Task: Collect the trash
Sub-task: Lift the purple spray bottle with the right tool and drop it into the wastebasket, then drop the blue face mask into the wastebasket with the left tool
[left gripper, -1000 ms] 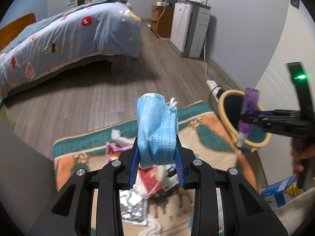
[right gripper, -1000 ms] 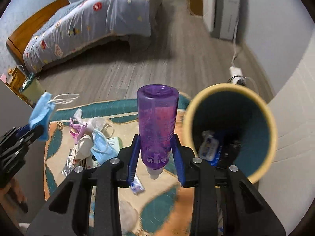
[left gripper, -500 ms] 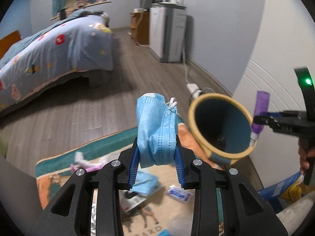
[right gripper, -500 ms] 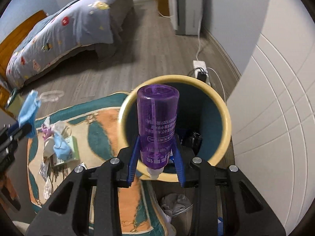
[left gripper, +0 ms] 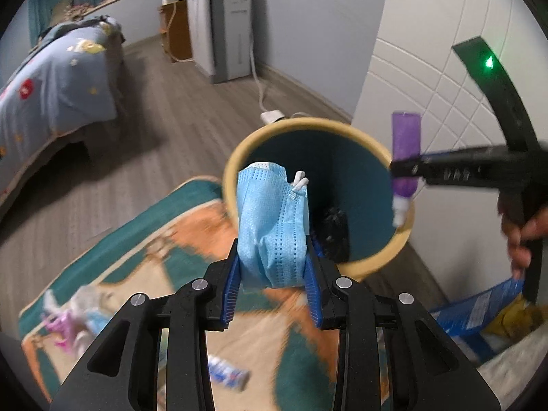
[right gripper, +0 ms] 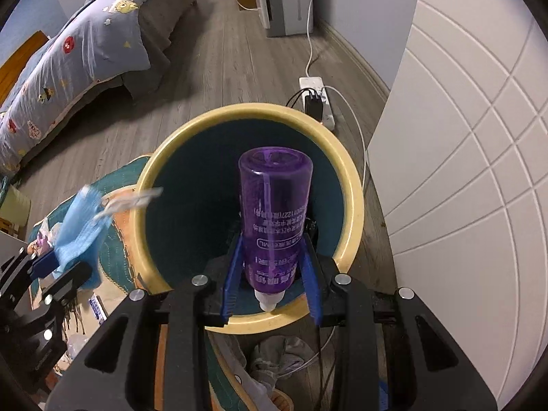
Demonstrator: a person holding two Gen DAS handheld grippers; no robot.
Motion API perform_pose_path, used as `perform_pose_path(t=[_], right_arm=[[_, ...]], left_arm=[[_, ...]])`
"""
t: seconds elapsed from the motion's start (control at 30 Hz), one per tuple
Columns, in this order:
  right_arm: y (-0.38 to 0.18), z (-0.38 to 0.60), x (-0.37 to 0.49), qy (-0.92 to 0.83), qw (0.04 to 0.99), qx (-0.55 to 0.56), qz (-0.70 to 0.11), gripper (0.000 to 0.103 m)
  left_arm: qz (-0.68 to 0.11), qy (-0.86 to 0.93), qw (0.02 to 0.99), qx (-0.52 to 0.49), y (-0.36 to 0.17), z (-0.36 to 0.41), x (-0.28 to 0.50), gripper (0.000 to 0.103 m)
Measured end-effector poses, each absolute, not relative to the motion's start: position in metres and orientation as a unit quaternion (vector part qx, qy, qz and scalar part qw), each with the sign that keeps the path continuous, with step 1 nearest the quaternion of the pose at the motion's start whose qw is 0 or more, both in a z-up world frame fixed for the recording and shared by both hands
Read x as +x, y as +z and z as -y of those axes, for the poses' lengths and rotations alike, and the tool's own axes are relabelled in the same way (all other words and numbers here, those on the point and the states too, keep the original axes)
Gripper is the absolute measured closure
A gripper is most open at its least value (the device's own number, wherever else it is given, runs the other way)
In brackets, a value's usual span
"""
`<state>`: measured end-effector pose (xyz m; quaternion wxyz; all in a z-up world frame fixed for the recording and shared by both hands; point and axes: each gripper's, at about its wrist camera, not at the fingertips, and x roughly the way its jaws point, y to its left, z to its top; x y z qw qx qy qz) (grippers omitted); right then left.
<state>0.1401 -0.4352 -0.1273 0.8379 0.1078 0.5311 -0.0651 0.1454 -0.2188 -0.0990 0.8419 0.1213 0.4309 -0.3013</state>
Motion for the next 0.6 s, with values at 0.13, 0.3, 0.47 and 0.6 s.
perform_pose_path(t=[0.13,0.3,0.47,0.6], right_arm=[[-0.126,0.434,0.146,-0.064,0.841,0.115,-0.525,0.069],[-0.113,0.434,0.151,-0.070,0.859,0.119,-0.493,0.031],[-0.112,0.445,0.148,-0.085,0.863,0.124,-0.481,0.009],[-0.110,0.440,0.140,-0.087,0.866,0.128,-0.475,0.006]], left_arm=[[-0.429,-0.303,0.844,0.111,-0.111,0.232,0.152,0.065],[-0.417,-0.299,0.852,0.107,-0.117,0.235,0.157,0.026],[-0.403,-0.286,0.863,0.103,-0.112,0.230,0.161,0.009],[-0.405,-0.261,0.871,0.094,-0.105,0.214,0.167,0.007]])
